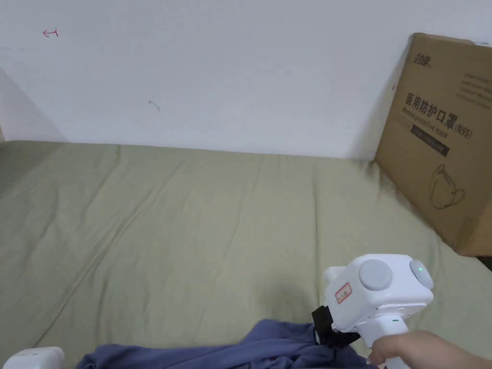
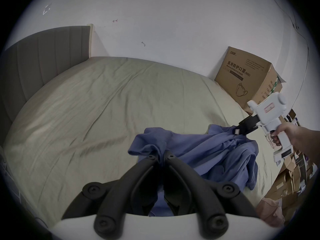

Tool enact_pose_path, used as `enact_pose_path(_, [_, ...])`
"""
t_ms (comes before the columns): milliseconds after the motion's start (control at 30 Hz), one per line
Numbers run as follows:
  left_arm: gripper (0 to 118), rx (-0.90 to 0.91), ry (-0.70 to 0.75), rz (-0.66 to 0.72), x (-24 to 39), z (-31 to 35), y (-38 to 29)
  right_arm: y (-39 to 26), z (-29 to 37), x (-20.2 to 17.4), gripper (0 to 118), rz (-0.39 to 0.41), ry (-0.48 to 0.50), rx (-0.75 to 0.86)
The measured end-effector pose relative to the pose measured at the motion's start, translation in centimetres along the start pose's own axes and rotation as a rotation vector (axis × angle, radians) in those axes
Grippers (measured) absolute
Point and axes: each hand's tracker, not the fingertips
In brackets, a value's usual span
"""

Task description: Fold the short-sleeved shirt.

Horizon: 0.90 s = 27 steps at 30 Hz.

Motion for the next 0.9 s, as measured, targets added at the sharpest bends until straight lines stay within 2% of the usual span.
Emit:
enact_pose_path(133, [3, 0.034, 0.005, -0.010, 0.5, 2.4, 1.8, -1.8, 5.9, -0.5, 7, 0.012, 0.034, 0.154])
enact_pose_path(200, [3, 0.074, -0.007, -0.021, 0.7, 4.2, 3.6, -2.6, 9.5, -0.6, 7, -0.012, 0.073, 0.232])
enact_pose_path(433, [3, 0.257, -0.067, -0.120, 3.0, 11.9, 13.1, -3.7, 23.1, -1.7, 7, -0.026, 0.145, 0.436])
enact_pose_path(600, [3, 0.357, -0.045, -0.237, 6.2, 16.3, 20.1, -2.4, 31.6, -2.6, 7, -0.015, 0.114, 0.597])
enact_pose_path(700, [3, 0.395, -0.055, -0.220, 7.4, 18.3, 24.3, -1.1, 36.0, -3.7, 7, -0.005, 0.099, 0.657])
enact_pose_path(900, [3, 0.453, -0.055, -0.144, 8.8, 19.0, 32.1, 3.3, 41.6, -4.7, 7, 0.020, 0.009, 0.791])
